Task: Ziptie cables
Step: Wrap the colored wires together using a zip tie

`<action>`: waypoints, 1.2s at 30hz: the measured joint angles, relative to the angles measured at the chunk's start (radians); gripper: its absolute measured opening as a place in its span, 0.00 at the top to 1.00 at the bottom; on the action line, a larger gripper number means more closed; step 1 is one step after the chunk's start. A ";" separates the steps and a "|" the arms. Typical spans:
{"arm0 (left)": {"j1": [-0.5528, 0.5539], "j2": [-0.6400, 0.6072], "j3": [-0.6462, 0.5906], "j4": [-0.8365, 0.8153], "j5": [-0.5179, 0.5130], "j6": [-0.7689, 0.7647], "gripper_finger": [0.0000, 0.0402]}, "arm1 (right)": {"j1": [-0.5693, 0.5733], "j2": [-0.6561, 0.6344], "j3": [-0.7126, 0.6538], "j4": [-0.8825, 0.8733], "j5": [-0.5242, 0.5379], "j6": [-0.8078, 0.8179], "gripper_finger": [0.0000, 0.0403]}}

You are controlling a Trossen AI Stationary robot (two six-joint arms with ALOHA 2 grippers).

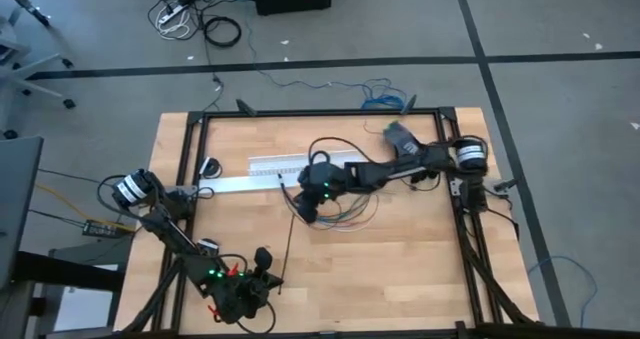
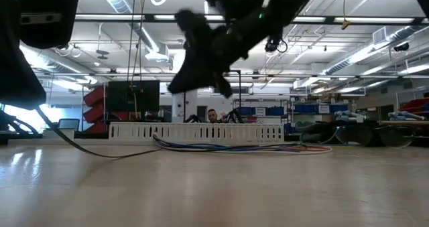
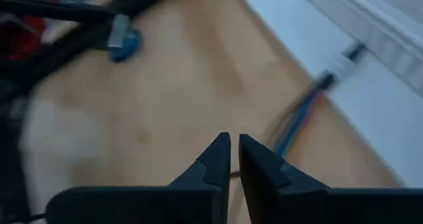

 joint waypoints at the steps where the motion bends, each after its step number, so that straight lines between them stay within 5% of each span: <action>1: 0.000 0.000 0.000 0.007 0.001 0.000 1.00 | -0.012 0.019 0.000 0.018 -0.002 0.010 0.90; 14: 0.022 0.000 0.000 0.007 0.004 0.043 1.00 | -0.051 0.193 0.061 0.124 -0.001 -0.011 0.56; 23: 0.033 0.000 0.001 0.006 0.020 0.054 1.00 | -0.020 0.269 0.127 0.078 0.120 -0.090 0.50; 29: 0.033 0.000 0.000 0.003 0.023 0.056 1.00 | 0.000 0.309 0.169 0.013 0.213 -0.116 0.59; 34: 0.033 0.000 0.001 0.004 0.023 0.065 1.00 | 0.007 0.293 0.167 -0.016 0.233 -0.168 0.93; 36: 0.033 0.000 0.000 0.008 0.023 0.069 1.00 | 0.009 0.282 0.165 -0.036 0.232 -0.174 0.96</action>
